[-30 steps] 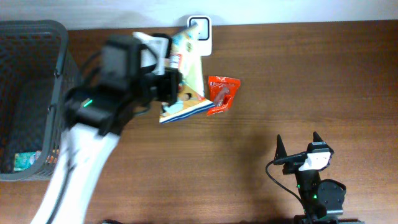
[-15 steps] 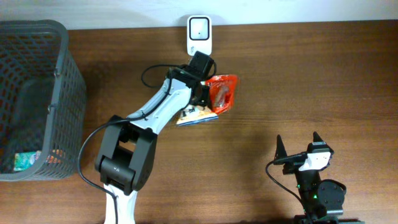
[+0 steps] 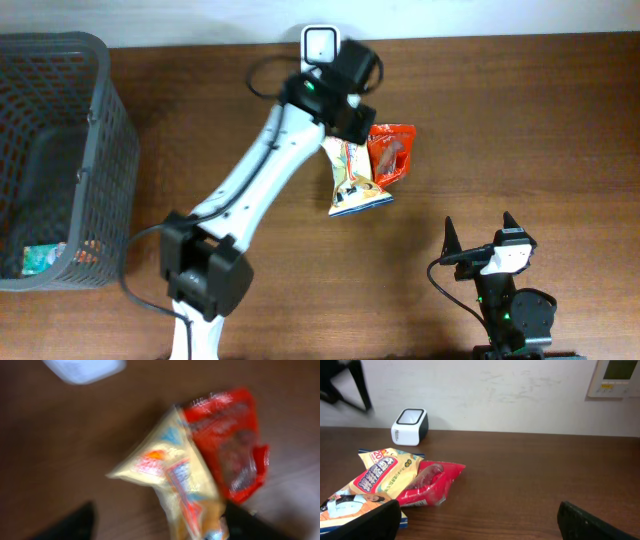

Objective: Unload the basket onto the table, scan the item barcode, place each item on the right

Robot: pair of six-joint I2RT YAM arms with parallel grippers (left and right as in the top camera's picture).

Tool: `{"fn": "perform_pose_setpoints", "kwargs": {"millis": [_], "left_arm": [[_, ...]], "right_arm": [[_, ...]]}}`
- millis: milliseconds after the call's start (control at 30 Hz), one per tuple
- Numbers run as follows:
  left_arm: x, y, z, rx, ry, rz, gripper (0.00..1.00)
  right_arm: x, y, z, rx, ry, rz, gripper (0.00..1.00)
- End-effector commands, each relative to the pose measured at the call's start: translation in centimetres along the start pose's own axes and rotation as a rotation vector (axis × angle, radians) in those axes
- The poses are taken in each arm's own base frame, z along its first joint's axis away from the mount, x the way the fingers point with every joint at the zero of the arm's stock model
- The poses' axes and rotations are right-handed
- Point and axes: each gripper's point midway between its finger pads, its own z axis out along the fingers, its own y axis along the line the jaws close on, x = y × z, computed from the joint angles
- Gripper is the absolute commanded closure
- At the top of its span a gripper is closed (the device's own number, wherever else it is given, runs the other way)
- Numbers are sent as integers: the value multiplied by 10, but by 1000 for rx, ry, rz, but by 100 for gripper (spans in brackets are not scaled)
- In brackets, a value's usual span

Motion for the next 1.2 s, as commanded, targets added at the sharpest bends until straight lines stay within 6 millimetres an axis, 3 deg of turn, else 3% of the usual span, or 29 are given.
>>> {"fn": "perform_pose_setpoints", "kwargs": {"millis": [0,67,133,167,233,300,400,467,500,567,667,733,800,867,1067,1167], "left_arm": [[-31,92,-123,-251,-165,-101,1],[-23,140,-180,-311,-216,-207,1],[3,211,-237,-393,-291,-456,1],[17,237,-255,-432,-309,-552,1],[74,300,-294,-558,-297,-792,1],[148,353,-318,-691,-187,-991,1],[191,381,-303,-562,-124,-1187,1],[220,395,-297,-586,-71,-1294,1],[244,405,-288,-603,-24,-1382,1],[271,416,-270,-612,38,-1465,1],[310,417,-204,-558,196,-1514,1],[324,408,-144,-441,228,-1537,1],[332,406,-110,-390,210,-1544,0],[341,406,-87,-387,196,-1537,8],[354,400,-70,-393,216,-1532,21],[346,415,-96,-479,189,-1510,29]], "right_arm": [[3,-1,0,4,2,1,2],[3,-1,0,4,2,1,2],[3,-1,0,4,2,1,1],[3,-1,0,4,2,1,1],[3,-1,0,4,2,1,2],[3,-1,0,4,2,1,2],[3,-1,0,4,2,1,2],[3,-1,0,4,2,1,1],[3,-1,0,4,2,1,2],[3,-1,0,4,2,1,2],[3,-1,0,4,2,1,2],[3,-1,0,4,2,1,2],[3,-1,0,4,2,1,2],[3,-1,0,4,2,1,1],[3,-1,0,4,2,1,2],[3,-1,0,4,2,1,1]]}}
